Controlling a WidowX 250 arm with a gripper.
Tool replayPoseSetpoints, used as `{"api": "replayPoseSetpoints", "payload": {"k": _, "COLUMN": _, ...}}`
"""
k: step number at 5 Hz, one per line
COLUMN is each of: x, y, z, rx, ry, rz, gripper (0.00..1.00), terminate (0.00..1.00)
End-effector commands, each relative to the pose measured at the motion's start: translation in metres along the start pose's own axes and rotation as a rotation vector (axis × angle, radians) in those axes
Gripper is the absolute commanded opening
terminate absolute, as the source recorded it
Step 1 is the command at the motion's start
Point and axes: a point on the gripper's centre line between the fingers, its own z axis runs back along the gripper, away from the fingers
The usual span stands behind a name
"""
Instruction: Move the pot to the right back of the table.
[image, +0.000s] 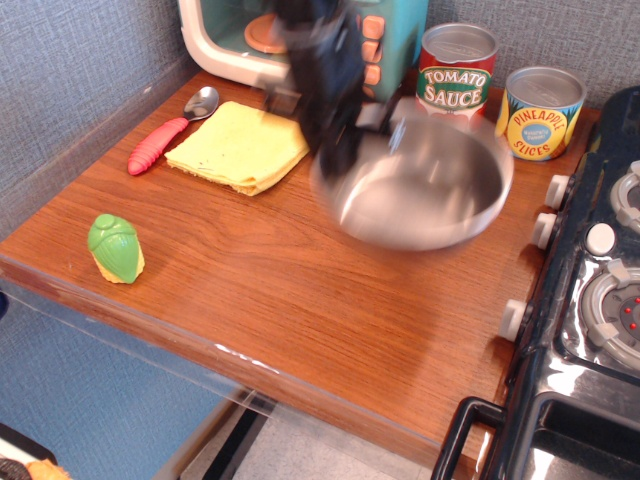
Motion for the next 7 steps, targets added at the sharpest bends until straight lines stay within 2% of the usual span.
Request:
{"api": "replayPoseSetpoints", "payload": {"k": 1, "x": 0.09, "y": 0.043, "z": 0.003, "rx": 0.028, "ry": -0.08, "rz": 0.177, "gripper": 0.0, "terminate": 0.0}}
{"api": "replayPoseSetpoints", "payload": {"k": 2, "x": 0.089, "y": 0.043, "z": -0.016, "rx": 0.043, "ry": -0.029, "rz": 0.153, "gripper": 0.0, "terminate": 0.0}}
{"api": "replayPoseSetpoints", "payload": {"k": 3, "x": 0.071, "y": 0.041, "z": -0.026, "rx": 0.059, "ry": 0.017, "rz": 0.108, "gripper": 0.0, "terminate": 0.0}}
{"api": "replayPoseSetpoints", "payload": {"k": 4, "x": 0.057, "y": 0.041, "z": -0.029, "rx": 0.081, "ry": 0.04, "rz": 0.085, "gripper": 0.0, "terminate": 0.0}}
{"api": "replayPoseSetpoints", "payload": {"k": 6, "x": 0.053, "y": 0.05, "z": -0.032, "rx": 0.104, "ry": 0.044, "rz": 0.107, "gripper": 0.0, "terminate": 0.0}}
{"api": "replayPoseSetpoints", "payload": {"k": 7, "x": 0.054, "y": 0.052, "z": -0.033, "rx": 0.102, "ry": 0.052, "rz": 0.129, "gripper": 1.0, "terminate": 0.0}}
